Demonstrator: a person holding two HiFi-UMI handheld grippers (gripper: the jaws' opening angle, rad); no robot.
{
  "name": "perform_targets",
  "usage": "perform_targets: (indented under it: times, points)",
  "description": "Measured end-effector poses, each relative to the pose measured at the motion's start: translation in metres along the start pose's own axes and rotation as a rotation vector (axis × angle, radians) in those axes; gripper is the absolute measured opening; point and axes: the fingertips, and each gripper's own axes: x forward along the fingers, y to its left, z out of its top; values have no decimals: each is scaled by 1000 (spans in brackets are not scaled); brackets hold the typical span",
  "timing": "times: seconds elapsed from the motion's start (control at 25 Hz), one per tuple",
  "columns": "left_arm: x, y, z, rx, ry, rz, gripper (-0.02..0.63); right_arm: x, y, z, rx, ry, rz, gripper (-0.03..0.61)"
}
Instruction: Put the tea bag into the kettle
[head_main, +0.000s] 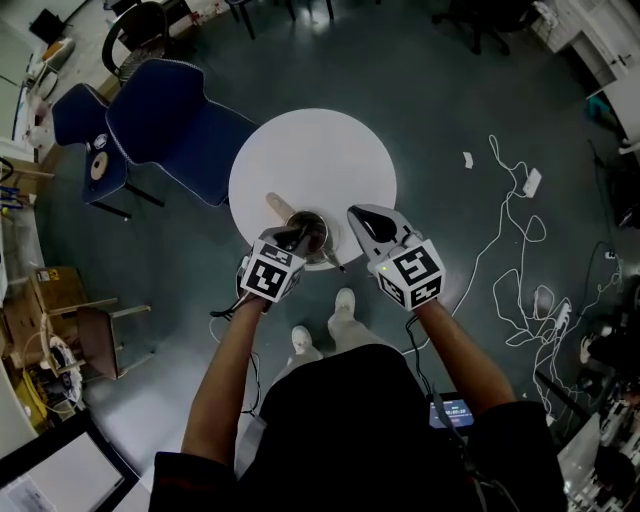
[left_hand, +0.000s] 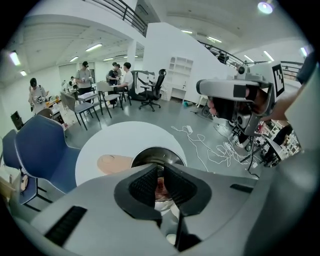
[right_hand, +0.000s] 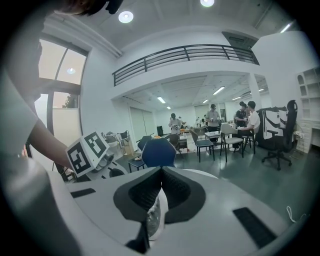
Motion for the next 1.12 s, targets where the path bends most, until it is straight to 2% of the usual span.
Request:
perform_targets:
  times: [0.64, 0.96, 1.12]
  points:
    - [-77, -6, 49, 25, -215, 43, 20, -4, 28, 39, -61, -40, 12, 18]
    - [-120, -7, 63, 75, -344, 97, 20, -10, 52, 59, -97, -64, -3, 18]
    - [-152, -8, 78, 78, -439, 108, 18, -14, 69, 76, -128, -80, -5, 18]
